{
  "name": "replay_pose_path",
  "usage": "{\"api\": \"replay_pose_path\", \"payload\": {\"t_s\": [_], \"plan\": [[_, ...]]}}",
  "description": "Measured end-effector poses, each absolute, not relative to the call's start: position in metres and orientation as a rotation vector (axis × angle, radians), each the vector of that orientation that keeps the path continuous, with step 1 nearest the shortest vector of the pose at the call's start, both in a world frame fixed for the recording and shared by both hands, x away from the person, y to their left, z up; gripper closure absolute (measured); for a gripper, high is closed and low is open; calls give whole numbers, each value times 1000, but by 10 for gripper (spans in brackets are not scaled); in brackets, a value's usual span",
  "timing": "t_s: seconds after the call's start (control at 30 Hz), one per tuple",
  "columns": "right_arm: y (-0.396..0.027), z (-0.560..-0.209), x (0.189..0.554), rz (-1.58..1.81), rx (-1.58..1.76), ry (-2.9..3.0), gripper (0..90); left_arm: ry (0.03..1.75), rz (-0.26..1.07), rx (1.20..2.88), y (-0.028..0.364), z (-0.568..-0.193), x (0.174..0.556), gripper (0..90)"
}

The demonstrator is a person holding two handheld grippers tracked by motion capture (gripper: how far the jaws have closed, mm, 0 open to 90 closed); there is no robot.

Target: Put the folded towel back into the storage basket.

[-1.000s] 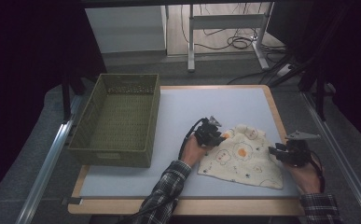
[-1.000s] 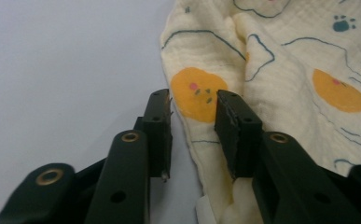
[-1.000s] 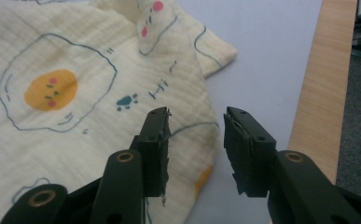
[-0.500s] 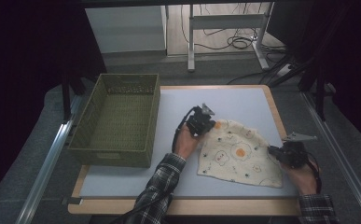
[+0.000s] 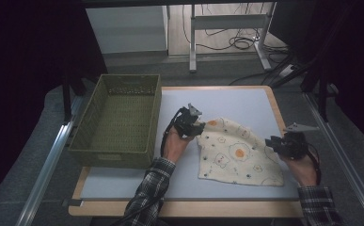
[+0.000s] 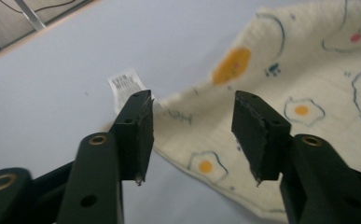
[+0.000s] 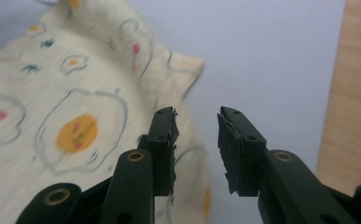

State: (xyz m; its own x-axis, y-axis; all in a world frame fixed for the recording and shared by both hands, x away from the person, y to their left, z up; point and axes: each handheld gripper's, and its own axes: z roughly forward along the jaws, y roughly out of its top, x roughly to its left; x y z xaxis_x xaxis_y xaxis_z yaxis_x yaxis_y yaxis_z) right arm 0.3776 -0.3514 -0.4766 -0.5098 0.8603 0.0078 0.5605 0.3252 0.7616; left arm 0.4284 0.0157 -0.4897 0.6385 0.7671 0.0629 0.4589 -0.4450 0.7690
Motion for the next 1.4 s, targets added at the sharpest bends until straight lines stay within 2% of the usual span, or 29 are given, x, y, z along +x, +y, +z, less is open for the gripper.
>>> {"api": "replay_pose_path", "payload": {"t_s": [0.13,0.27,0.47,0.57,0.67,0.8,0.9,0.93,1.03,1.07,1.2,1.4], "plan": [[-347,-478,405,995,1266,2176,650,972,511,2109,16,-503,422,370],[-330,-495,435,974,1267,2205,572,985,485,2122,16,-514,418,277],[-308,-519,446,968,1233,2287,511,970,476,2181,14,-527,411,245],[-303,-521,441,970,1218,2272,615,965,490,2206,13,-531,409,236],[-301,-519,439,976,1225,2305,862,971,472,2190,13,-534,410,236],[-298,-513,441,911,1209,2302,880,971,464,2180,12,-535,409,234],[-309,-491,448,916,1221,2180,879,966,474,2182,13,-531,408,222],[-314,-485,450,918,1226,2134,870,968,473,2174,14,-530,408,218],[-333,-469,461,930,1264,2052,686,977,465,2142,19,-524,402,208],[-336,-467,461,911,1269,2063,663,973,458,2134,22,-523,398,208],[-343,-471,448,892,1254,2122,612,961,418,2128,32,-520,382,220],[-351,-482,406,900,1248,2200,593,913,288,2107,43,-525,352,342]]}}
